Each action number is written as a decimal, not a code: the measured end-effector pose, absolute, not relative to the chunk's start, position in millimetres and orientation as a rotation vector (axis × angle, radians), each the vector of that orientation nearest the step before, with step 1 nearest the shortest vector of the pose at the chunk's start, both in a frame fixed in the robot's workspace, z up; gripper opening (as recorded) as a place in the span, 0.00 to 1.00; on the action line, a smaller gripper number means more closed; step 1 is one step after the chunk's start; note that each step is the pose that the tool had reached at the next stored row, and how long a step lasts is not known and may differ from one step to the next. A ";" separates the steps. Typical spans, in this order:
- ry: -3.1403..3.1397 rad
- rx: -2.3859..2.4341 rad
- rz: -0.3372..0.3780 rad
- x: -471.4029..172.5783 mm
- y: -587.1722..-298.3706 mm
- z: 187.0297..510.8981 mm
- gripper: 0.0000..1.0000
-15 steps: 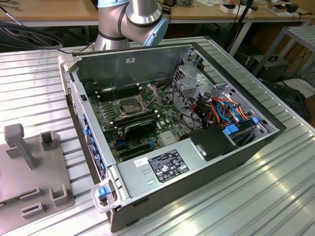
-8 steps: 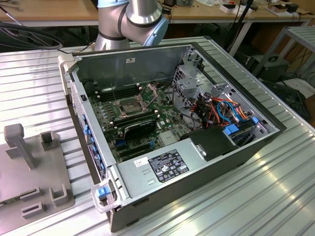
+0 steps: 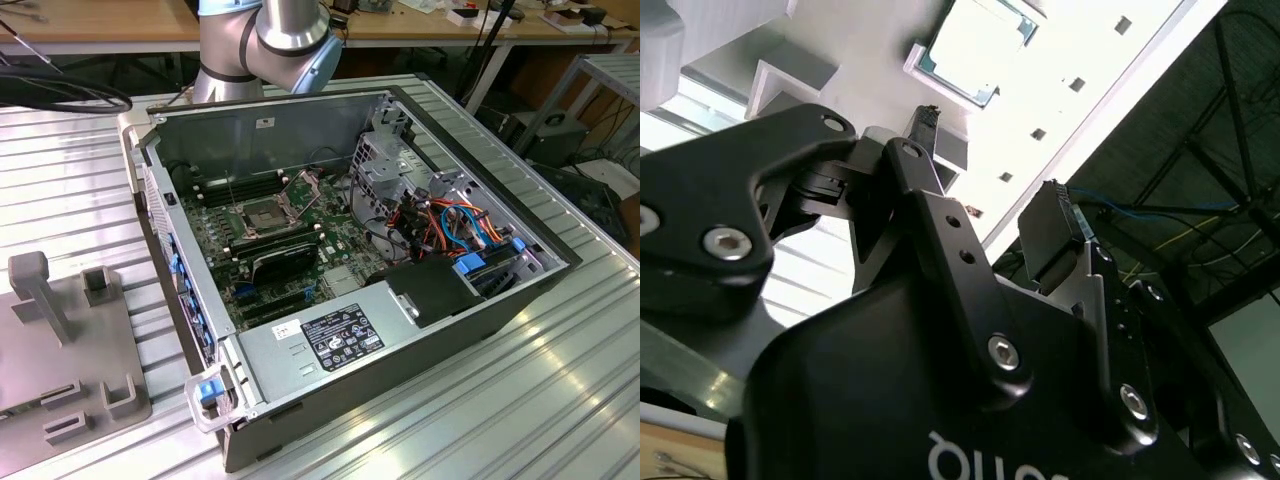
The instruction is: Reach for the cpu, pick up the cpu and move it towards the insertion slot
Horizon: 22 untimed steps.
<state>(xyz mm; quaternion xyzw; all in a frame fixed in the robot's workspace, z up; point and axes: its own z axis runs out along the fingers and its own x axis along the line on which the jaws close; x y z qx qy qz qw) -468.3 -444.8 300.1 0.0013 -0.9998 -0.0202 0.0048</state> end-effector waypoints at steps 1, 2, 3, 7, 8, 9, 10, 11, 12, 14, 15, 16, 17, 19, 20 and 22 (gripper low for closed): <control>-3.131 0.004 -0.063 -468.1 -444.9 298.2 0.60; -3.132 0.004 -0.063 -468.1 -444.9 297.3 0.60; -3.131 0.004 -0.063 -468.0 -444.9 296.4 0.60; -3.131 0.004 -0.063 -467.9 -444.9 294.8 0.60; -3.131 0.004 -0.063 -467.9 -444.9 294.7 0.60; -3.131 0.004 -0.063 -467.9 -444.9 294.5 0.60; -3.131 0.004 -0.063 -467.9 -444.9 294.5 0.60; -3.131 0.004 -0.063 -467.9 -444.9 294.4 0.60; -3.132 0.004 -0.063 -467.9 -444.9 294.3 0.60; -3.132 0.004 -0.063 -467.9 -444.9 293.8 0.60; -3.132 0.004 -0.063 -467.9 -444.9 293.4 0.60; -3.132 0.004 -0.063 -467.9 -444.9 292.9 0.60; -3.132 0.004 -0.063 -467.9 -444.9 292.4 0.60; -3.132 0.004 -0.063 -467.9 -444.9 290.7 0.60; -3.132 0.004 -0.063 -467.9 -444.9 290.0 0.60; -3.131 0.004 -0.063 -467.9 -444.9 287.9 0.60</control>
